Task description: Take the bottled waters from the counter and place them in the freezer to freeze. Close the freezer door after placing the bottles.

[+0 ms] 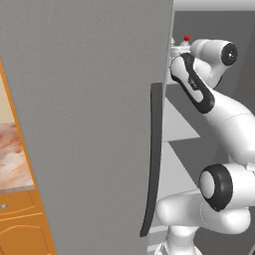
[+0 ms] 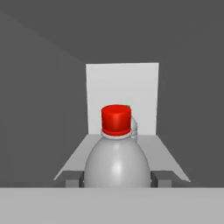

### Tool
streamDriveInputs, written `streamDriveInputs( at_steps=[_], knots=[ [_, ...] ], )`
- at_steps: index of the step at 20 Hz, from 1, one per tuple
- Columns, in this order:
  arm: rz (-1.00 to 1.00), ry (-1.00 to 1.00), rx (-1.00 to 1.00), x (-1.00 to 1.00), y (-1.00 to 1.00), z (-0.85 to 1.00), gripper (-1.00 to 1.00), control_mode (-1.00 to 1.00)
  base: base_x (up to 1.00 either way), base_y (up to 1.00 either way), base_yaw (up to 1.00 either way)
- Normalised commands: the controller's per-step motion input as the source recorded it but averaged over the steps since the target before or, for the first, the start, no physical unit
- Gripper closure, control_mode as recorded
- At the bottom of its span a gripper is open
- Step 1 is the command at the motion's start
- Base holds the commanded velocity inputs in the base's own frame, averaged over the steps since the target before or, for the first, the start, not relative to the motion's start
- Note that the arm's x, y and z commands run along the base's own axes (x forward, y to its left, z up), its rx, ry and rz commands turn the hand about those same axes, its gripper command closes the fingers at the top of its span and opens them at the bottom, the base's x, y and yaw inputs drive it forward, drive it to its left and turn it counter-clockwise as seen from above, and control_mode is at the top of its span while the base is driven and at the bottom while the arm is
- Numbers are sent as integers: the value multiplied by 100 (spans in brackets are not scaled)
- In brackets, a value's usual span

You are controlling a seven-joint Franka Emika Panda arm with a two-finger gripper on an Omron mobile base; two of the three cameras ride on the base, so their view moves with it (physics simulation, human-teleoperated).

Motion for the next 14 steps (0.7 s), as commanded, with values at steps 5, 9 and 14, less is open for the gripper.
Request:
streamDriveInputs(
  at_steps=[5,9,14],
  knots=[
    [6,17,-5,27,-11,-13,100,-100,0,0,0],
    [7,15,-4,23,0,-16,100,-100,0,0,0],
    [8,3,-2,14,0,-10,100,-100,0,0,0]
  ],
)
